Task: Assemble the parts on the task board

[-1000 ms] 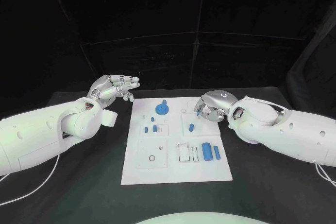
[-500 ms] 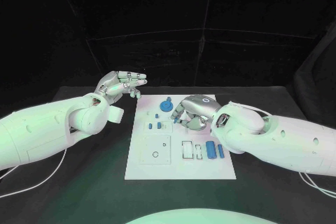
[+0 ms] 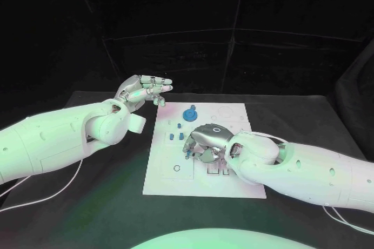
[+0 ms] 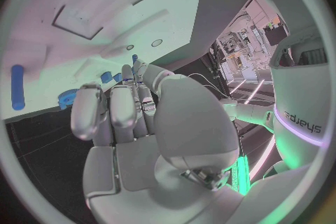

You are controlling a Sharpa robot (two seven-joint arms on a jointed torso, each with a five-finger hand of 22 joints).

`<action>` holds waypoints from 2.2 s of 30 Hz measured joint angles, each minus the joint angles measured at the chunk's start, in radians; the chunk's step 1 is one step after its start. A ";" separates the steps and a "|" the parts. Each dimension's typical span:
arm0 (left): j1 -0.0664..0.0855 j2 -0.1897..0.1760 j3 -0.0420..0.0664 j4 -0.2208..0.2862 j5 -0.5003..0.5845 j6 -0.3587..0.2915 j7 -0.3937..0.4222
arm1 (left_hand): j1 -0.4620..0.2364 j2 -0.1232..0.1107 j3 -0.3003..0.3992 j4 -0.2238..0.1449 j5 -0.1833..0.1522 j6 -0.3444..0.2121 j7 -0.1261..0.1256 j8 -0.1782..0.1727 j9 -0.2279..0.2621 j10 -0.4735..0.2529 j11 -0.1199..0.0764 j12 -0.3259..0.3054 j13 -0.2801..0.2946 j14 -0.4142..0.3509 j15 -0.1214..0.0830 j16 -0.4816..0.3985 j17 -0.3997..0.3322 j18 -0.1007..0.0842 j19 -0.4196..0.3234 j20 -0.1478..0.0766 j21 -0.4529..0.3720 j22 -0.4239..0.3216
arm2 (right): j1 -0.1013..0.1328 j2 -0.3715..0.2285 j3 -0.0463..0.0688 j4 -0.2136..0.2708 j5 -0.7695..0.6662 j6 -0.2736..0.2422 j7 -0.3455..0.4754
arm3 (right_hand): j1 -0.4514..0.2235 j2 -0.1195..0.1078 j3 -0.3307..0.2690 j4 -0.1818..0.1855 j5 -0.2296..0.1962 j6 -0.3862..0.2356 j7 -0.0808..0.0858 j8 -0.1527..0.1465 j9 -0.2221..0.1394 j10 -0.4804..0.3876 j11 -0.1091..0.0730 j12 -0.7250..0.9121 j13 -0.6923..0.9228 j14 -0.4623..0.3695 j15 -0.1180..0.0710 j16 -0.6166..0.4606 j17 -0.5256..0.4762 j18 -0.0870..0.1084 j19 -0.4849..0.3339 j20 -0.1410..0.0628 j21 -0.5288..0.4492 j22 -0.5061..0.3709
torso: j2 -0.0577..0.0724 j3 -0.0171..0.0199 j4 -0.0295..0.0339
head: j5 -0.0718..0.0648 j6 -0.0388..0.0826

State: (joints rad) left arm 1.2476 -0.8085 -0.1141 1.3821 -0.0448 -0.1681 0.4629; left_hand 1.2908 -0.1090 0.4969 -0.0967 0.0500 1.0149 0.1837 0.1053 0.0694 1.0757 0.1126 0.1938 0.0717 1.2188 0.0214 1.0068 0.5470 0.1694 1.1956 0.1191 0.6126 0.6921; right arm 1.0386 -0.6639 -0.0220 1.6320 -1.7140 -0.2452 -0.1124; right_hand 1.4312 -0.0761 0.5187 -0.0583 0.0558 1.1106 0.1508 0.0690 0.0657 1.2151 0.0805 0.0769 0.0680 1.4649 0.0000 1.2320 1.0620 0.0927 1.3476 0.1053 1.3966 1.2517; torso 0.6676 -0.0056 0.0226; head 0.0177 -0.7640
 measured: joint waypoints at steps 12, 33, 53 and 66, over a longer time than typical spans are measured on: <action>0.000 0.001 0.000 0.001 0.000 0.000 -0.001 | 0.000 0.000 0.000 0.000 0.000 0.000 0.000 -0.001 0.000 0.000 0.000 0.000 0.000 0.000 0.000 0.000 -0.001 0.000 0.000 0.000 0.000 0.000 | -0.012 0.024 -0.003 -0.022 -0.043 0.033 -0.013 | 0.000 0.000 0.000 0.000 0.000 0.000 0.000 0.000 0.000 0.000 0.000 0.000 0.000 0.000 0.000 0.000 0.000 0.000 0.000 0.000 0.000 0.000 | 0.000 0.0012 -0.0005 | 0.012 -0.011; 0.000 0.001 0.000 -0.006 0.000 0.002 -0.007 | 0.000 0.000 -0.003 -0.003 0.000 0.000 0.000 -0.001 0.000 0.000 0.000 0.000 0.000 -0.004 0.004 0.000 -0.002 0.000 0.000 0.000 -0.004 -0.002 | -0.016 0.042 -0.002 -0.033 -0.107 0.032 -0.039 | 0.000 0.000 0.003 0.003 0.000 0.000 0.000 0.000 0.000 0.000 0.000 0.000 -0.001 0.000 0.000 0.000 -0.002 0.000 0.000 0.000 0.004 0.002 | 0.001 0.0012 -0.0013 | 0.015 -0.013; 0.000 0.006 0.000 -0.012 0.001 0.009 -0.017 | 0.000 0.000 -0.003 -0.003 0.000 0.000 0.000 -0.001 -0.001 0.000 0.000 0.000 -0.001 -0.004 0.004 0.000 -0.003 0.000 0.000 0.000 -0.004 -0.001 | -0.016 0.058 -0.002 -0.037 -0.146 0.075 -0.051 | -0.014 -0.014 0.006 -0.001 0.000 0.000 0.000 0.000 0.000 0.000 0.000 0.000 -0.001 0.000 0.000 0.000 -0.007 0.000 0.000 0.000 0.004 0.003 | 0.000 0.0009 -0.0015 | 0.011 -0.015; 0.000 0.005 0.000 -0.015 0.001 0.015 -0.026 | 0.000 0.000 -0.003 -0.003 0.000 0.000 0.000 -0.001 -0.001 0.000 0.000 0.000 -0.001 -0.003 0.004 0.000 -0.003 0.000 0.000 0.000 -0.004 -0.002 | -0.016 0.058 -0.003 -0.045 -0.155 0.069 -0.064 | -0.086 -0.075 -0.066 0.010 0.014 -0.164 0.008 -0.006 -0.003 -0.229 0.040 -0.013 -0.006 -0.071 0.031 -0.204 -0.280 0.032 -0.191 0.028 -0.167 -0.267 | 0.000 0.0003 -0.0007 | 0.007 -0.014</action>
State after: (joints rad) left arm 1.2477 -0.8034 -0.1142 1.3674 -0.0441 -0.1528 0.4374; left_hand 1.2908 -0.1090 0.4941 -0.0994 0.0500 1.0148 0.1837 0.1047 0.0688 1.0757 0.1126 0.1935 0.0708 1.2153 0.0250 1.0068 0.5436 0.1693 1.1956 0.1191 0.6081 0.6898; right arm 1.0225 -0.6060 -0.0247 1.5870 -1.8686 -0.1764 -0.1763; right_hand 1.3453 -0.1510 0.4524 -0.0482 0.0697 0.9465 0.1591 0.0630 0.0624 0.9862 0.1206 0.0639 0.0620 1.3942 0.0306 1.0279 0.7816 0.1250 1.1568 0.1336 1.2297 0.9842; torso 0.6679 -0.0053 0.0220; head 0.0249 -0.7776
